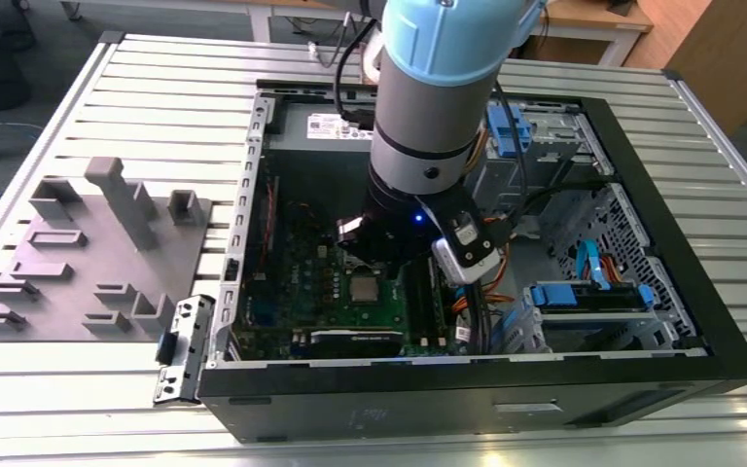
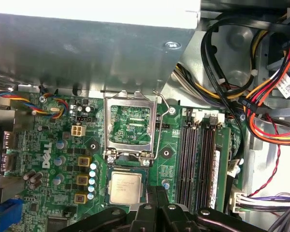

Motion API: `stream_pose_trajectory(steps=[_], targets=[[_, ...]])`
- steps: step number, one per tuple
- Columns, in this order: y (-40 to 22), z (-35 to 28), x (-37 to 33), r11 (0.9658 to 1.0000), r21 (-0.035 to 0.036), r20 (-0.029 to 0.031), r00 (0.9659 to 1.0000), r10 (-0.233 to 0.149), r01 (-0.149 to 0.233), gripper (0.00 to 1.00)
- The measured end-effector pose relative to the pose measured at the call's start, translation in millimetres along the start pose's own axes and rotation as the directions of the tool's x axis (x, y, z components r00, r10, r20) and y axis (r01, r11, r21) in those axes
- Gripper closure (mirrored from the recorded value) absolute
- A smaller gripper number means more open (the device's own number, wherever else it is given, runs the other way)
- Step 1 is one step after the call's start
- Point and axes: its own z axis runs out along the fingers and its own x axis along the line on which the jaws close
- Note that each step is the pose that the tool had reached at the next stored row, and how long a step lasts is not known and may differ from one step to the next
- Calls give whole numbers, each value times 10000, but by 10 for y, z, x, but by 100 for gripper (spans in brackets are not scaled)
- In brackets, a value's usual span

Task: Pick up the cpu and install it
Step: 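Close the cpu cover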

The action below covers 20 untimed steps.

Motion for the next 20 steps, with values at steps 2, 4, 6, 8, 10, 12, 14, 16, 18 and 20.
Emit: stream_pose_trajectory(steps=[2,4,6,8,10,12,14,16,18,20], targets=[[0,0,0,10000,0,0,10000,-2,2,89],[0,0,0,10000,-1,0,10000,-3,3,89],[0,0,0,10000,0,0,10000,-5,5,89],[0,0,0,10000,0,0,10000,-6,6,89],[0,0,0,10000,-1,0,10000,-12,12,89],[0,0,0,9999,0,-2,9999,-101,101,89],[0,1,0,9995,0,-6,9995,-318,318,89],[0,1,0,9984,-2,-10,9984,-565,565,89],[0,1,0,9979,-2,-12,9979,-641,641,89],[0,2,0,9979,-3,-12,9979,-643,643,89]])
